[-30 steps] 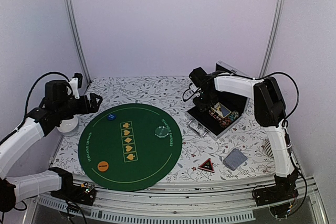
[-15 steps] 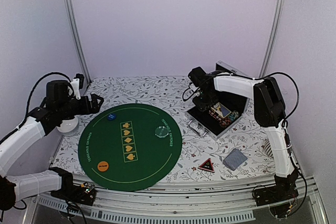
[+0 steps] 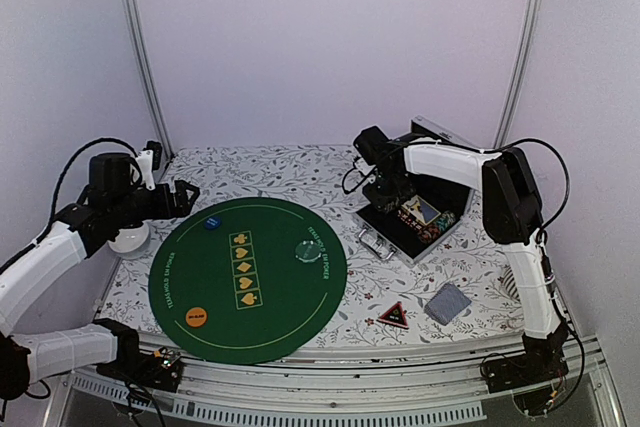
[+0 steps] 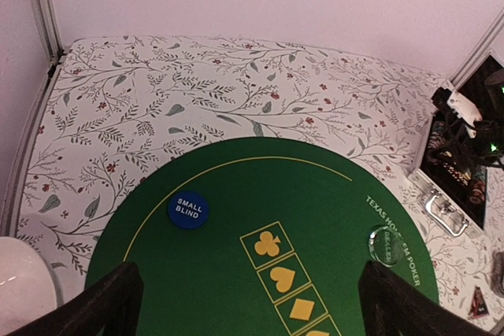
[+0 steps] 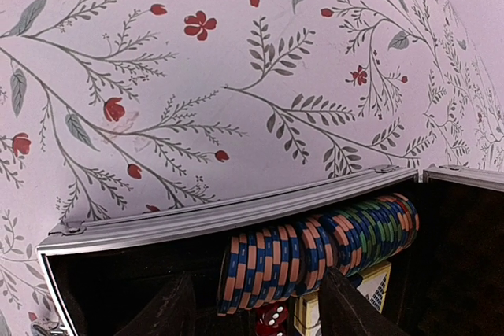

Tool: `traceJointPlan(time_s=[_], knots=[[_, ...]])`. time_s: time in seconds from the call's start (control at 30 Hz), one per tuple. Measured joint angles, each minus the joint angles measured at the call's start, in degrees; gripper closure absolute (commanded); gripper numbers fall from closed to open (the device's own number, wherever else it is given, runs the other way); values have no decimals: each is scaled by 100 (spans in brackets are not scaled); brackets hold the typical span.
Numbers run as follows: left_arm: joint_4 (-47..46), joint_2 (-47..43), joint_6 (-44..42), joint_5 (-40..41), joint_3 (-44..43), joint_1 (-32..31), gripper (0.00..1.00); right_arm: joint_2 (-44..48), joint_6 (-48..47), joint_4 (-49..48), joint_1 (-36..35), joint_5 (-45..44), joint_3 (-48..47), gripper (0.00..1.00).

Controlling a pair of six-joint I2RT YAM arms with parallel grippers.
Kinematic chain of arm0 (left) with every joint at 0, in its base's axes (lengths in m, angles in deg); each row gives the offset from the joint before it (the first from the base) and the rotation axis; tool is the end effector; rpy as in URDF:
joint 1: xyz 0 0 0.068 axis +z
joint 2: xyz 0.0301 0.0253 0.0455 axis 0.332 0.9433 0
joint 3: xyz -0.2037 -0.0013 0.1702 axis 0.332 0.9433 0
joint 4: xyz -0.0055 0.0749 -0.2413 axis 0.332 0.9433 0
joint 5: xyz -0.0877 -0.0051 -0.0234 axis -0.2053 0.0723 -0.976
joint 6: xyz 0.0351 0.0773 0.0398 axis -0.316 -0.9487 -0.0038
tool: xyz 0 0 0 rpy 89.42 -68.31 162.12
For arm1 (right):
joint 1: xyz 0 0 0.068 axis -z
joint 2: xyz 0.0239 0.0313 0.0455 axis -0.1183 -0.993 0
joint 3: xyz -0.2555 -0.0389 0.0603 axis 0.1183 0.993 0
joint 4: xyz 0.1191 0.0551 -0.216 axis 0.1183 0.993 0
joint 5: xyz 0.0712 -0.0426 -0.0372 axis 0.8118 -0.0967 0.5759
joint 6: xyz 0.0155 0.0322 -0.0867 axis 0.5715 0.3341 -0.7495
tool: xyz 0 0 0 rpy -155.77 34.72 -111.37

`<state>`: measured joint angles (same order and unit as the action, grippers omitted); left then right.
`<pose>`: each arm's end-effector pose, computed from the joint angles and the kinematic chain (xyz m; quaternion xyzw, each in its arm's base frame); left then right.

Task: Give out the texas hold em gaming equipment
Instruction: Pick up the pile of poker chips from the chip case.

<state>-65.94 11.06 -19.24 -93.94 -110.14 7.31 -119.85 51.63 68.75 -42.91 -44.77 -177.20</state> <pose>0.2408 -0.0590 0.2525 0.0004 0.8546 -0.1571 0.4949 0.4221 0.2700 0.1372 -0.3305 0.9041 -0.1269 0.2395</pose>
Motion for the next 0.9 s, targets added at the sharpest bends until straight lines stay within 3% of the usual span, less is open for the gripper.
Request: traceJointPlan(time_s=[0.9], knots=[[0,0,0,-44,2,0,2,-219,92,-22,111,203,44,57]])
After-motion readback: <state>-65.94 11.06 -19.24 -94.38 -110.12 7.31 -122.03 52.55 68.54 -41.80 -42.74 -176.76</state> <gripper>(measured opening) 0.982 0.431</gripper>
